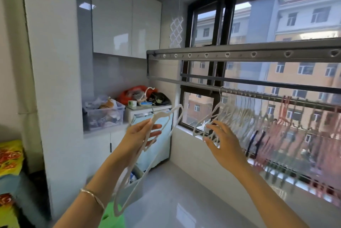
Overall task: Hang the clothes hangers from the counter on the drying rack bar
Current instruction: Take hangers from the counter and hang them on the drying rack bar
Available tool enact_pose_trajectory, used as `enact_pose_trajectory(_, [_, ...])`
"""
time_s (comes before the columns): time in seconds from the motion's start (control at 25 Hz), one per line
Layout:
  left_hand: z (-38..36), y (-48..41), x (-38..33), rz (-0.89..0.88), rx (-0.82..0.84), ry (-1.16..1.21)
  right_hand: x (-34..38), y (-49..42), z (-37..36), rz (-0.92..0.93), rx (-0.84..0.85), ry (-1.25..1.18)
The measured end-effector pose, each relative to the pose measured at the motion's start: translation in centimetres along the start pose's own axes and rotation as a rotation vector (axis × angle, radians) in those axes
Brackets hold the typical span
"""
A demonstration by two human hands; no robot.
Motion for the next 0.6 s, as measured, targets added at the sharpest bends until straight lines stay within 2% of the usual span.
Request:
enact_pose_trajectory(0.2, [-1.9,-10.3,3.7,0.009,0.003,0.022,-6.1,-7.8,-4.0,-0.087,0.076,0.095])
enact_pose_trajectory(0.44, [-7.9,-22.0,8.1,-0.001,0.148,0.027,-12.0,-13.9,-7.8,-0.197,0.16,0.267])
enact_pose_trajectory(0.6, [-13.0,-29.3,9.9,-0.095,0.279,0.028,-13.3,-16.2,-10.1,-0.281,0.225,0.385])
Point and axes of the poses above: each hand's wrist, its own y-axis away from the middle knuckle, its own z-axis out of the back of the hand, x = y × z, the point moved 3 cm from there along -y, towards the middle knuckle, and after that the axes turned 2 degrees about y, right-handed, at the moved point
